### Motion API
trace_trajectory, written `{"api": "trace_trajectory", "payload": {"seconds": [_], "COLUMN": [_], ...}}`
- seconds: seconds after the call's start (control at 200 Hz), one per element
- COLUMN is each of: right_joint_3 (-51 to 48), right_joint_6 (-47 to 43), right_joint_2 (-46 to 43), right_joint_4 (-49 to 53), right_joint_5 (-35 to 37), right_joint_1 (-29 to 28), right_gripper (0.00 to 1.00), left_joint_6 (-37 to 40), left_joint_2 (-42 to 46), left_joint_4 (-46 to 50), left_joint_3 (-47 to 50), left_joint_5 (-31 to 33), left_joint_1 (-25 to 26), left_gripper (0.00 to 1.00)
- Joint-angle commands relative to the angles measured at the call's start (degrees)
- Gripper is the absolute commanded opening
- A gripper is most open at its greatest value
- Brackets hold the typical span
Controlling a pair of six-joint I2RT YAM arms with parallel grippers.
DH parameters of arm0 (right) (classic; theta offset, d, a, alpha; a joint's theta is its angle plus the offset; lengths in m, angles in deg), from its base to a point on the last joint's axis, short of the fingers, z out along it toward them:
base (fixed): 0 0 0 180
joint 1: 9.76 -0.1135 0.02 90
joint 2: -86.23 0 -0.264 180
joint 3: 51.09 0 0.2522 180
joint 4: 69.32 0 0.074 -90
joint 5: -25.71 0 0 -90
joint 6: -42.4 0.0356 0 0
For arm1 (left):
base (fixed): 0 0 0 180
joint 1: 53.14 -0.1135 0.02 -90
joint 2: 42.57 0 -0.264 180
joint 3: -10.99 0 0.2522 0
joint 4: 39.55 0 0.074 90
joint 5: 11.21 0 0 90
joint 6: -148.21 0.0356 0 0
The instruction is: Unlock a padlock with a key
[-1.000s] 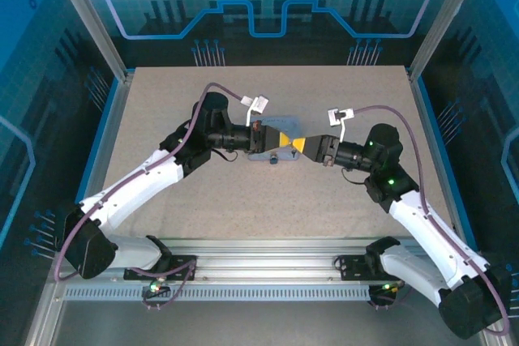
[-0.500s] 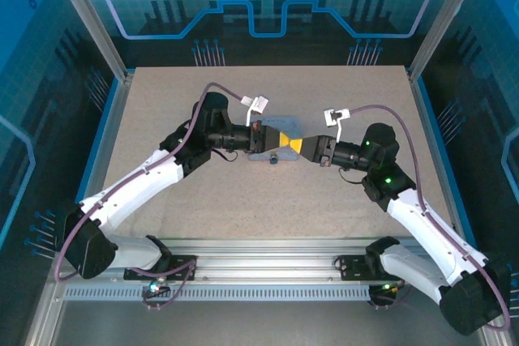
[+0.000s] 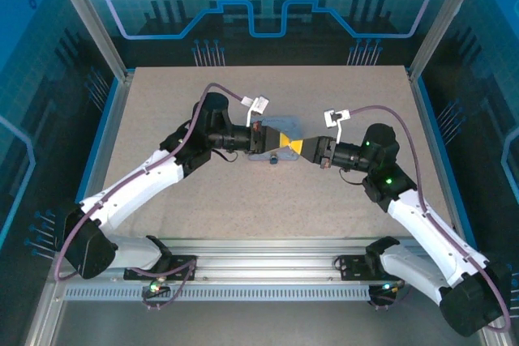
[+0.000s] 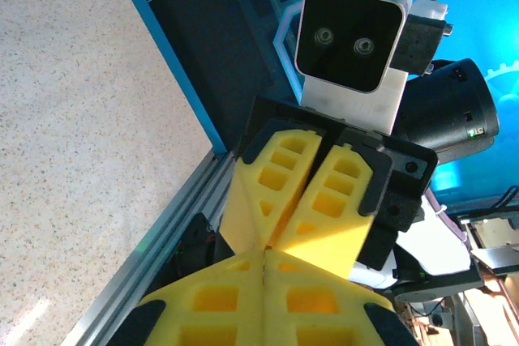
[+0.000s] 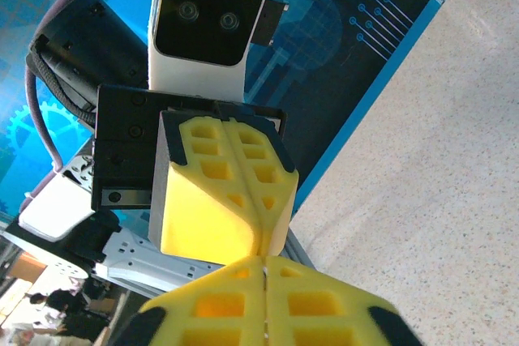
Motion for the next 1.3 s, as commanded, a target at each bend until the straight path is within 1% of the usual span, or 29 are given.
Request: {"api": "trace_trajectory", "payload": {"seconds": [0.0, 0.19, 0.26, 0.315, 0.385, 0.435, 0.475, 0.51, 0.69, 0.7, 0.74, 0.755, 0.805, 0.851, 0.936, 0.966, 1.031, 1.096, 1.146, 1.226, 1.296], "right_joint_3": [1.35, 1.26, 1.28, 1.17, 0.95, 0.83, 0.67, 0.52, 0.73, 0.78, 0.99, 1.07, 1.24, 1.61, 2.46, 2.97, 4.80, 6.61, 7.52, 8.60, 8.91], "right_joint_6": [-1.12, -1.00, -0.95, -0.96, -0.86, -0.95, -1.04, -1.04, -1.90, -2.05, -2.78, -3.06, -3.85, -4.81, -7.26, -8.56, -12.26, -15.90, -18.10, -21.08, -23.25], "right_joint_2": [-1.03, -1.12, -1.12, -1.16, -1.44, -1.64, -1.86, -1.98, -2.34, -2.41, -2.52, -2.60, -2.86, -3.20, -3.97, -4.22, -4.29, -3.78, -3.33, -2.72, -2.14], "right_joint_4": [1.03, 0.67, 0.71, 0.40, 0.44, 0.50, 0.67, 0.50, 1.30, 1.60, 2.95, 3.35, 4.82, 6.90, 10.85, 13.17, 19.13, 24.79, 27.69, 31.10, 34.16], "right_joint_5": [-0.98, -1.33, -1.57, -1.83, -1.75, -1.69, -1.59, -1.64, -1.36, -1.27, -0.88, -0.80, -0.45, 0.01, 1.47, 2.64, 5.99, 9.65, 12.16, 17.08, 22.86], "right_joint_1": [-0.15, 0.12, 0.19, 0.15, 0.19, 0.22, 0.23, 0.26, 0.33, 0.38, 0.73, 0.86, 1.64, 2.45, 3.77, 4.17, 4.47, 4.51, 4.51, 4.53, 4.55], "right_gripper": [0.15, 0.14, 0.16, 0.11, 0.10, 0.06, 0.04, 0.00, 0.00, 0.00, 0.00, 0.00, 0.00, 0.00, 0.00, 0.00, 0.00, 0.00, 0.00, 0.00, 0.00], "left_joint_6": [-0.87, -0.71, -0.63, -0.68, -0.66, -0.67, -0.64, -0.61, -0.83, -0.84, -0.92, -0.98, -0.93, -0.83, -0.45, 0.08, 1.74, 3.19, 3.79, 4.53, 4.89], "left_joint_2": [0.56, 0.65, 0.66, 0.56, 0.56, 0.48, 0.49, 0.51, 0.45, 0.46, 0.79, 0.93, 1.71, 2.72, 4.69, 5.25, 6.02, 6.71, 7.32, 8.47, 9.28], "left_joint_4": [-1.70, -1.46, -1.30, -1.29, -1.31, -1.39, -1.45, -1.41, -1.57, -1.50, -1.25, -1.11, -0.66, -0.54, 0.62, 1.69, 4.61, 7.39, 9.11, 10.41, 12.69], "left_joint_3": [0.52, 0.59, 0.52, 0.52, 0.61, 0.61, 0.73, 0.74, 0.96, 1.00, 1.33, 1.50, 2.28, 3.39, 5.52, 5.93, 6.32, 6.87, 7.73, 9.82, 11.33], "left_joint_5": [0.28, 0.20, 0.32, 0.32, 0.33, 0.41, 0.43, 0.50, 0.74, 0.86, 1.65, 2.08, 3.66, 5.13, 8.48, 9.55, 11.75, 14.51, 17.26, 21.73, 26.93], "left_joint_1": [0.15, 0.07, 0.06, 0.04, -0.10, -0.04, -0.09, -0.15, -0.22, -0.29, -0.56, -0.63, -1.25, -1.80, -2.85, -3.08, -3.36, -3.36, -3.36, -3.36, -3.37], "left_gripper": [0.00, 0.00, 0.00, 0.00, 0.00, 0.00, 0.00, 0.00, 0.00, 0.02, 0.24, 0.30, 0.38, 0.51, 0.66, 0.69, 0.71, 0.77, 0.82, 0.83, 0.88]}}
